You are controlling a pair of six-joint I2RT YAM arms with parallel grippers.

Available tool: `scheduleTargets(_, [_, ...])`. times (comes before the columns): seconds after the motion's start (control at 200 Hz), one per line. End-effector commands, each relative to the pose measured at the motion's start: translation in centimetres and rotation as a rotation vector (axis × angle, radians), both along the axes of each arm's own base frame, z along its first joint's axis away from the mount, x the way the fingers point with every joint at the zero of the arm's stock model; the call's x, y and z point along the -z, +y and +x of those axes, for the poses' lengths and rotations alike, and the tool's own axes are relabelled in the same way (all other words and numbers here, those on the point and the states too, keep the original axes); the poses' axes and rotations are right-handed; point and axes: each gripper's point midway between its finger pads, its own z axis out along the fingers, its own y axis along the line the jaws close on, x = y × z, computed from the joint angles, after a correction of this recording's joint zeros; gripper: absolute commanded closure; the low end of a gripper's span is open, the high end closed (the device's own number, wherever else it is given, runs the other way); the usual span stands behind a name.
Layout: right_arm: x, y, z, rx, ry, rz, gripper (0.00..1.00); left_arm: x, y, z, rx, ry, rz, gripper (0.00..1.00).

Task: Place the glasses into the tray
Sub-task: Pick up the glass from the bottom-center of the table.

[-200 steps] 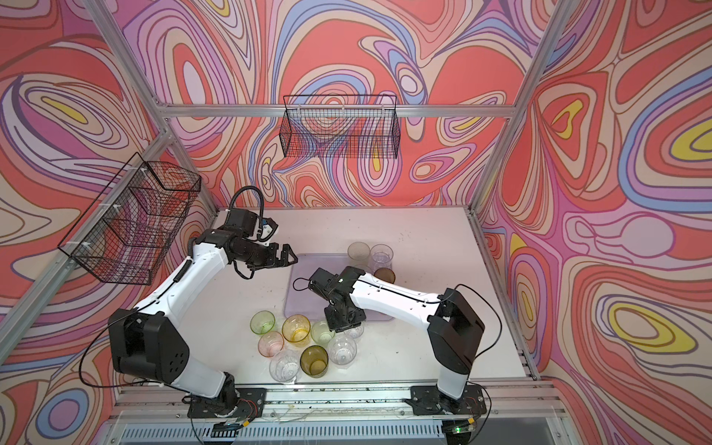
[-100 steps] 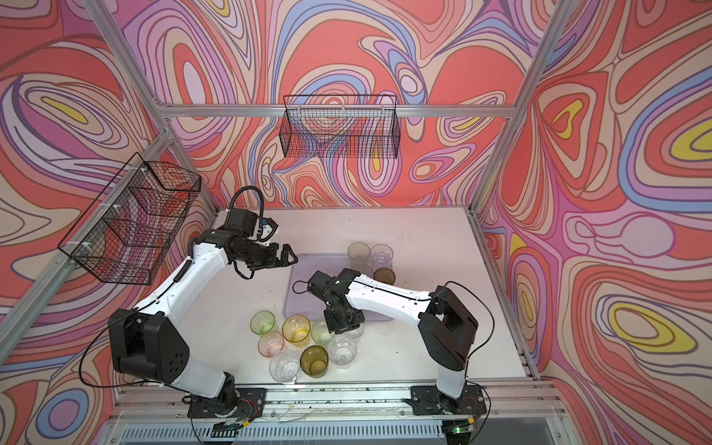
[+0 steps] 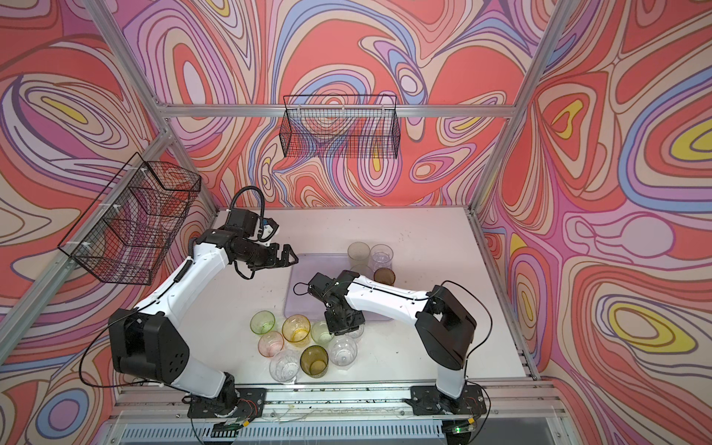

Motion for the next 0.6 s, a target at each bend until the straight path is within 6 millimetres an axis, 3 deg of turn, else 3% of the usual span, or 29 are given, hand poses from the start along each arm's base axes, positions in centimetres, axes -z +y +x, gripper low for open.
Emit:
scheduleTargets(0.0, [0.5,-0.3,-0.2,0.004,0.004,-0.027,0.81,-1.0,-0.3,-0.2,0.02,-0.022,-0.008,0.0])
scheduleTargets(0.596, [-0.6,-0.8,0.1,-0.001,-0.019,-0.048,0.98,-1.0,-0.4,-0.2,0.021,-0.022,-0.01,0.0])
